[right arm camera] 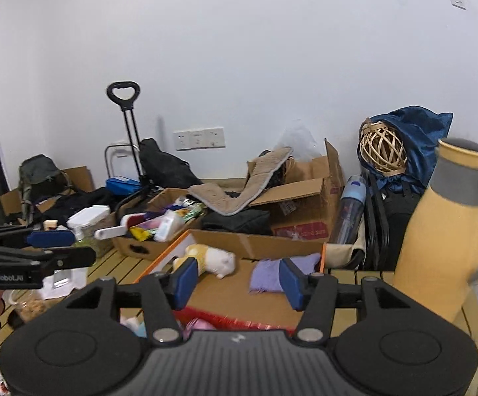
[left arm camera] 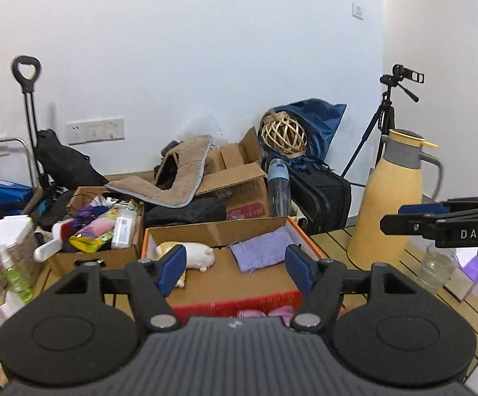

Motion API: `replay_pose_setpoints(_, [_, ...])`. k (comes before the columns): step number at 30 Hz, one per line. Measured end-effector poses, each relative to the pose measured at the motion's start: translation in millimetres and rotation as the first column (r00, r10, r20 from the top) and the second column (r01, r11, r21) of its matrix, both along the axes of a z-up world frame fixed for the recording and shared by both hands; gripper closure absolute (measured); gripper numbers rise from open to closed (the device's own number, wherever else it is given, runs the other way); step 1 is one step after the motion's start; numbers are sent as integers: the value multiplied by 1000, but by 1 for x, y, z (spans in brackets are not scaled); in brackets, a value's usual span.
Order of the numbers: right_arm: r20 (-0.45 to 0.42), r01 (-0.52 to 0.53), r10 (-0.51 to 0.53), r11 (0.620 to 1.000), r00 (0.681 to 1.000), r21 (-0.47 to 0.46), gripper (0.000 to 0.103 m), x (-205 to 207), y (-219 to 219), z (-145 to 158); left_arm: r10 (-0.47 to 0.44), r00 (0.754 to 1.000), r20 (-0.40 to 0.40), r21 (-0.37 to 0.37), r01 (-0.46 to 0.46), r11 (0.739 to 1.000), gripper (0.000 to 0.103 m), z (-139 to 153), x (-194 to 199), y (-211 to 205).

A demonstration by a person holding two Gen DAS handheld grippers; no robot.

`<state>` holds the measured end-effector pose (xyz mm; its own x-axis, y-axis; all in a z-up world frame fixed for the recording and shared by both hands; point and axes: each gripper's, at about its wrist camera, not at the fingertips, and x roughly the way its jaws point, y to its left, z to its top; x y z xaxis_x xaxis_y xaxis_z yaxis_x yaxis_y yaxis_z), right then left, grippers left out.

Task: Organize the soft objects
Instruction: 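Lower the purple pouch into the cardboard box and open the right gripper, then reach the right gripper to the blue handkerchief box and grasp it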

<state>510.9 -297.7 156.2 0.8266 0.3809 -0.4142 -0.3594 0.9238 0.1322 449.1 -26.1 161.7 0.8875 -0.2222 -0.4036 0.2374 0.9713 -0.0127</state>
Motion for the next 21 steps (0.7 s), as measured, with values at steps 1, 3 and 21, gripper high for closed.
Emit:
replay_pose_setpoints(1, [8,1,-1,1000,1000,2,50,-12,-1,-3,2,1000,14,-2,-2,1000,31,-1,-12,2])
replay_pose_setpoints(3, [27,-7,6,1000,1000,5,49,-35,-1,-8,8,999,43,-9,-8,1000,26,-5,-39,7])
replay_pose_setpoints(21, [123,-11,13,1000,992,-17,33,-238,5,-97,108,992,71,-85,-102,991,9,-101,-244,50])
